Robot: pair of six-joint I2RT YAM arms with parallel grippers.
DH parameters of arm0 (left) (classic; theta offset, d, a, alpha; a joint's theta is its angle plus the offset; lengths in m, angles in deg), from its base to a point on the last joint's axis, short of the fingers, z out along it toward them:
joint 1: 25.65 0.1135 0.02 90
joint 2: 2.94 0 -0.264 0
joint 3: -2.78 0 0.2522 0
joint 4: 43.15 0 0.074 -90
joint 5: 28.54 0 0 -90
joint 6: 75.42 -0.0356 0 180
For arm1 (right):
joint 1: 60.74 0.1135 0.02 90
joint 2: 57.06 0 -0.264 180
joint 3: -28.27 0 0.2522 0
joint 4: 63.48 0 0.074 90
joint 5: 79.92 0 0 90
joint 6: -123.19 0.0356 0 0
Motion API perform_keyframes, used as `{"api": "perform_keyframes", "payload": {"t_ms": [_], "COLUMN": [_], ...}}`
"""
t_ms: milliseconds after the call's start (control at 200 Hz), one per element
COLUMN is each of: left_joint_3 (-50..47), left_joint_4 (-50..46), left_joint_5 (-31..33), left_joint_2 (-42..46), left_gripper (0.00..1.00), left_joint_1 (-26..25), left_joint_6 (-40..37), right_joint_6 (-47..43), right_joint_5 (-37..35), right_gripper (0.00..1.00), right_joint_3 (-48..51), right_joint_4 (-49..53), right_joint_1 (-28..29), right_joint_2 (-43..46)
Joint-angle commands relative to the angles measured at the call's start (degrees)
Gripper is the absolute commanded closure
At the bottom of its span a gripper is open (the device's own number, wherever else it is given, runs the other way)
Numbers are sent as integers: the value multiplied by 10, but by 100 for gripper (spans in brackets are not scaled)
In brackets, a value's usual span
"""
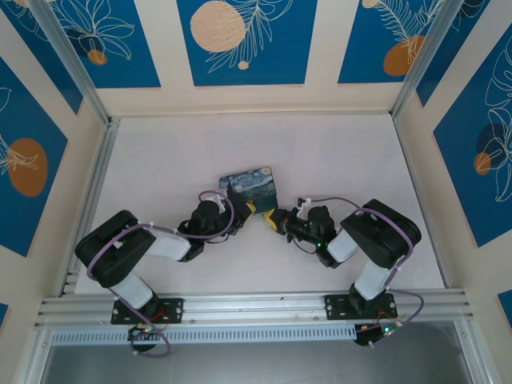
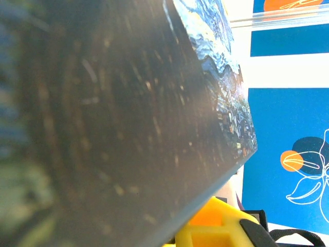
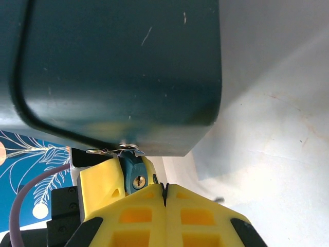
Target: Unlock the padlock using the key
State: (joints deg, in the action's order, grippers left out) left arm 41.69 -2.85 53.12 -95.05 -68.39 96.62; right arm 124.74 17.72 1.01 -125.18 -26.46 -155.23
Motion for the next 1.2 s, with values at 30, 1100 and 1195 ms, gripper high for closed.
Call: {"api": "perform_keyframes", "payload": {"t_ms": [30,1100,1195], "left_joint_3": [-4,-4,-5], "left_joint_4": [32,16,14], "left_joint_5": [7,4,6], "left_joint_2": [0,9,10], "left_gripper": [100,100,100], "left_joint_1": [5,5,5], "left_joint_6": [0,-2,-3], "right_joint_6": [-1,5,5], "right_joint_5": [-15,-12,-14], "right_gripper": [100,100,100], "right_joint_3": [-1,-36,-31], "right_joint_4": [-17,-19,-22], "right_joint_1": [4,13,13], "right_joint_2": [-6,-24,-23]}}
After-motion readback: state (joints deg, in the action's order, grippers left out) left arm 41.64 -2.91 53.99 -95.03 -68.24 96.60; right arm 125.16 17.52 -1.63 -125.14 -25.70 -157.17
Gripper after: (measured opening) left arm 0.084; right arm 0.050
